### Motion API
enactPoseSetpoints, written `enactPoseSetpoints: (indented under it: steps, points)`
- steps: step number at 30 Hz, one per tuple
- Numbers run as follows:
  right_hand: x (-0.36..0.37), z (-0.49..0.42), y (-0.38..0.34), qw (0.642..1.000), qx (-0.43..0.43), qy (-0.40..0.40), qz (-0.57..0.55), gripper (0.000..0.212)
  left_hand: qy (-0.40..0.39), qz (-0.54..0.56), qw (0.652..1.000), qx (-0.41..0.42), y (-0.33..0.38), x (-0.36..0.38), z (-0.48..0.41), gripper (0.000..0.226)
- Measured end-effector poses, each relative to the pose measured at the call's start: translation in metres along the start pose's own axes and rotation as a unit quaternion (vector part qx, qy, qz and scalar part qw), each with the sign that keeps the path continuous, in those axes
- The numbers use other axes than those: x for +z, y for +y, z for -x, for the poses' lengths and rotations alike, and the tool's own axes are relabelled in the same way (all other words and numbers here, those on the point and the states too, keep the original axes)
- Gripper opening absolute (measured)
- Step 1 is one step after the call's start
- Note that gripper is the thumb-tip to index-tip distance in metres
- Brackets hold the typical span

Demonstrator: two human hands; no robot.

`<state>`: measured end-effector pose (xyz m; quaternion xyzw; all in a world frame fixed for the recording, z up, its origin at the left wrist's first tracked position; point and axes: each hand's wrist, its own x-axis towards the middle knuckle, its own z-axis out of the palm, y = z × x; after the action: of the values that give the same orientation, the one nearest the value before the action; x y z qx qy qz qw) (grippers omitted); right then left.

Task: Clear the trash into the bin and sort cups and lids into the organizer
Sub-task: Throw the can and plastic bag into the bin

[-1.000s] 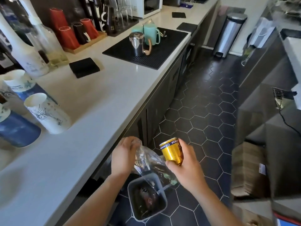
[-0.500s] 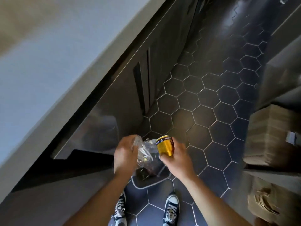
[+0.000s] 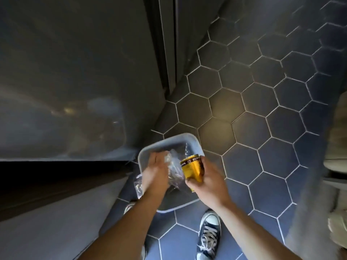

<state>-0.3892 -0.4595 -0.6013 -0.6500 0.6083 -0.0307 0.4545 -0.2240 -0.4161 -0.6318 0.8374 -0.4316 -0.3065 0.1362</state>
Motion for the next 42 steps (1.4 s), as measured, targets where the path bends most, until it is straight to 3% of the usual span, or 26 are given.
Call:
enactPoseSetpoints:
  steps: [4, 7, 9, 11, 12, 16, 19, 23, 27, 32, 37, 42]
  points:
    - [0.027, -0.024, 0.019, 1.000, 0.001, 0.009, 0.001, 0.045, -0.052, -0.033, 0.995, 0.072, -0.030, 0.053, -0.021, 0.031]
    - [0.046, -0.036, 0.028, 1.000, -0.004, 0.015, 0.007, 0.045, -0.090, -0.067, 0.990, 0.079, -0.043, 0.077, -0.037, 0.031]
    - [0.055, -0.041, 0.033, 1.000, -0.005, 0.009, 0.019, 0.052, -0.143, -0.109, 0.982, 0.050, -0.048, 0.086, -0.047, 0.050]
    - [0.061, -0.045, 0.037, 1.000, 0.004, -0.002, 0.019, 0.058, -0.197, -0.269, 0.939, 0.087, -0.051, 0.090, -0.053, 0.082]
    - [0.062, -0.046, 0.038, 1.000, 0.010, -0.009, 0.018, 0.060, -0.212, -0.328, 0.915, 0.101, -0.054, 0.091, -0.055, 0.088]
    - [0.064, -0.045, 0.040, 0.999, 0.015, -0.010, 0.033, 0.059, -0.200, -0.435, 0.874, 0.089, -0.057, 0.080, -0.058, 0.079]
    - [0.065, -0.047, 0.039, 0.998, 0.027, -0.022, 0.049, 0.055, -0.166, -0.492, 0.839, 0.162, -0.047, 0.060, -0.058, 0.048]
    - [0.068, -0.054, 0.032, 0.998, 0.034, -0.024, 0.055, 0.058, -0.123, -0.431, 0.878, 0.166, -0.038, 0.026, -0.042, 0.030]
    - [0.081, -0.062, 0.027, 0.995, 0.018, -0.019, 0.101, 0.069, -0.056, -0.356, 0.916, 0.178, -0.049, 0.008, -0.014, 0.045]
    - [0.099, -0.072, 0.030, 0.994, 0.043, -0.049, 0.087, 0.088, -0.050, -0.330, 0.925, 0.181, -0.061, 0.012, 0.009, 0.062]
    - [0.092, -0.061, 0.035, 0.991, 0.010, -0.044, 0.126, 0.074, -0.043, -0.320, 0.933, 0.158, -0.061, 0.015, 0.013, 0.075]
    - [0.059, -0.042, 0.026, 0.982, -0.024, -0.048, 0.183, 0.074, -0.068, -0.313, 0.939, 0.121, -0.044, 0.005, 0.017, 0.082]
